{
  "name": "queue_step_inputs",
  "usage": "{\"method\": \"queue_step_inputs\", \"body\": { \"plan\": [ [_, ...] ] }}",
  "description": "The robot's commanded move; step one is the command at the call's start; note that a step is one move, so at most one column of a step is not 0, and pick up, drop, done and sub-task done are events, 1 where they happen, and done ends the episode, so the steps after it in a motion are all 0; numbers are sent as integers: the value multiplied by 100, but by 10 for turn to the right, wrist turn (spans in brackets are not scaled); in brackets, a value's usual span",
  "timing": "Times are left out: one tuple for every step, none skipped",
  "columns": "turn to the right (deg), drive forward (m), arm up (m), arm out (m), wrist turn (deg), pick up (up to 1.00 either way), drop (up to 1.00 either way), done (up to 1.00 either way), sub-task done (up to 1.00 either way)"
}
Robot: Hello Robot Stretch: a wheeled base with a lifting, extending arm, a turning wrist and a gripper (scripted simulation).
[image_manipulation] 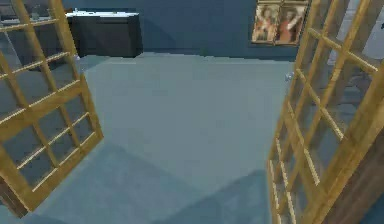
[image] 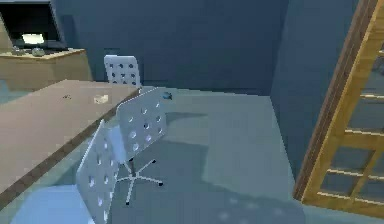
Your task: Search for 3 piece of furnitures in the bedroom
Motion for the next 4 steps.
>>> {"method": "queue_step_inputs", "body": {
  "plan": [
    [390, 0, 0, 0, 0, 0, 0, 0, 0],
    [0, 30, 0, 0, 0, 0, 0, 0, 0],
    [-240, 0, 0, 0, 0, 0, 0, 0, 0],
    [0, 15, 0, 0, 0, 0, 0, 0, 0]
  ]
}}
